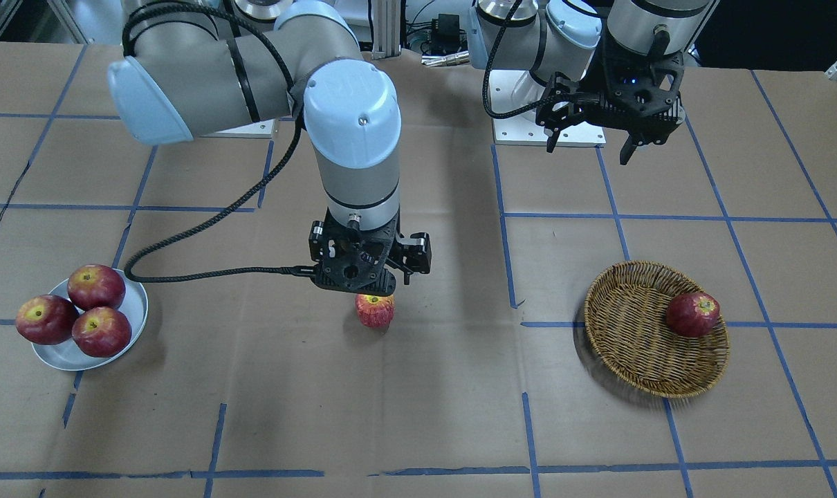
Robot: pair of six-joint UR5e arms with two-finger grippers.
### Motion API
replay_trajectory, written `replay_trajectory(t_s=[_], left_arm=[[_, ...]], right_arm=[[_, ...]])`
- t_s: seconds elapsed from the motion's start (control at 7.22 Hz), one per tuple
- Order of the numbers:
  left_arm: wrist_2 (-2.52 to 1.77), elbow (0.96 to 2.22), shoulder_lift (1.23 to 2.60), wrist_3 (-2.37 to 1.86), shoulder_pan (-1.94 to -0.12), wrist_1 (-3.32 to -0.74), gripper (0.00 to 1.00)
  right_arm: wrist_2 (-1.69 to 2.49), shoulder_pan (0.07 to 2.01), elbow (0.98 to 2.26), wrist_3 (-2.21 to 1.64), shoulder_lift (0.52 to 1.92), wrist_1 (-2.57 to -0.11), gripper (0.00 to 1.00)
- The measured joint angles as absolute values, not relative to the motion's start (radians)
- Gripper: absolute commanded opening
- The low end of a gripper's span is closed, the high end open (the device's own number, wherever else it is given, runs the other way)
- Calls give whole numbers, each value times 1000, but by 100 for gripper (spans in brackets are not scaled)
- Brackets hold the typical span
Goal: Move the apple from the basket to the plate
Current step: 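Lower the right gripper over the apple and close on it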
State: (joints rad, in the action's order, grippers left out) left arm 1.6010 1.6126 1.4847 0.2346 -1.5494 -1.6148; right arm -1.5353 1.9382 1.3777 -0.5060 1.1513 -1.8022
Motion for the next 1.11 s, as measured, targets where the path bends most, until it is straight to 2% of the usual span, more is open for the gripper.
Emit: replay_trajectory(t_s=[0.55,1.11], left_arm=[[1603,1646,1470,235,-1551,-1613,99],[1608,1638,1462,234,-1552,-1622,99]], right_arm=[[-1537,1936,1623,-472,1126,-2131,99],[-1530,1936,1684,-469,1070,-2208,99]])
